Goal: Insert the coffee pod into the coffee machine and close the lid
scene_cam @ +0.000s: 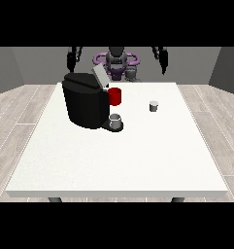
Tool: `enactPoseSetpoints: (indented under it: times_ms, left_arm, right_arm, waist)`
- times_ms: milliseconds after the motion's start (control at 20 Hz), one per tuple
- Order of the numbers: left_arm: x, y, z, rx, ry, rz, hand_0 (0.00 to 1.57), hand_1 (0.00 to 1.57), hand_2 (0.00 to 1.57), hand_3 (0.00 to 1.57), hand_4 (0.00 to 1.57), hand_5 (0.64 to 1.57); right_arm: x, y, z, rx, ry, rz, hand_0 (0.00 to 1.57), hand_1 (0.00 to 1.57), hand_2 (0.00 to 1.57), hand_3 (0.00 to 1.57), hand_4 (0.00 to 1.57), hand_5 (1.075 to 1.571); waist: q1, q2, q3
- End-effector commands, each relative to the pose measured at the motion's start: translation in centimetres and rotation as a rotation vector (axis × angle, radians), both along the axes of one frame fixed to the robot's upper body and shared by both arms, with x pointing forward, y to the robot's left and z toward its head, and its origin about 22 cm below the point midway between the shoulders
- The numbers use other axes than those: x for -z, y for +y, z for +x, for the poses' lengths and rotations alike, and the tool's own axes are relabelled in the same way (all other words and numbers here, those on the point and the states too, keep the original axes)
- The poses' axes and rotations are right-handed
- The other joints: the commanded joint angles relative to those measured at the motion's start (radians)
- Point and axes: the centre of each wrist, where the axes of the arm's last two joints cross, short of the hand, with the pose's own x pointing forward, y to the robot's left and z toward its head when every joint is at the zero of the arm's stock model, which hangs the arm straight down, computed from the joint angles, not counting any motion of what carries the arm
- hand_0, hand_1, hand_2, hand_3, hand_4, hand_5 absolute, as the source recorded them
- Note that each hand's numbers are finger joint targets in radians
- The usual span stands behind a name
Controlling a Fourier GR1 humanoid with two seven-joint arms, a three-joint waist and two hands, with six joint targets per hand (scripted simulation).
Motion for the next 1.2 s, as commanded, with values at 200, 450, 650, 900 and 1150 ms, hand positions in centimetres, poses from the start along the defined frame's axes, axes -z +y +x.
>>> enactPoseSetpoints:
  times_ms: [200, 450, 650, 900, 1150]
  left_arm:
    - [-2.1, 2.4, 1.5, 0.153, -0.109, 0.202, 0.0, 0.0, 0.0, 0.0, 0.0, 1.571]
    - [-1.2, 3.9, 1.7, 0.182, -0.111, 0.389, 0.0, 0.0, 0.0, 0.0, 0.0, 1.571]
    - [-5.0, 6.1, 5.1, 0.196, -0.063, 0.482, 0.0, 0.0, 0.0, 0.0, 0.0, 1.571]
    - [-5.6, 7.6, 7.7, 0.159, 0.031, 0.558, 0.0, 0.0, 0.0, 0.0, 0.0, 1.571]
    - [-6.3, 10.0, 9.6, 0.137, 0.002, 0.631, 0.0, 0.0, 0.0, 0.0, 0.0, 1.571]
  right_arm:
    - [0.8, 0.6, 0.4, 0.016, 0.007, 0.039, 0.0, 0.0, 0.0, 0.0, 0.0, 1.571]
    - [0.9, 0.7, 0.4, 0.149, -0.088, -0.093, 0.0, 0.0, 0.0, 0.0, 0.0, 1.571]
    - [-0.6, 1.9, 2.3, 0.127, -0.1, -0.113, 0.0, 0.0, 0.0, 0.0, 0.0, 1.571]
    - [-2.6, 4.1, 2.8, 0.064, -0.097, -0.101, 0.0, 0.0, 0.0, 0.0, 0.0, 1.571]
    - [-3.2, 7.3, 2.9, 0.036, -0.181, -0.033, 0.0, 0.0, 0.0, 0.0, 0.0, 1.571]
  waist:
    - [-0.021, 0.039, -0.0144]
    - [-0.066, 0.09, -0.0145]
    - [-0.092, 0.143, -0.0142]
    - [-0.152, 0.156, -0.0144]
    - [-0.192, 0.272, -0.0146]
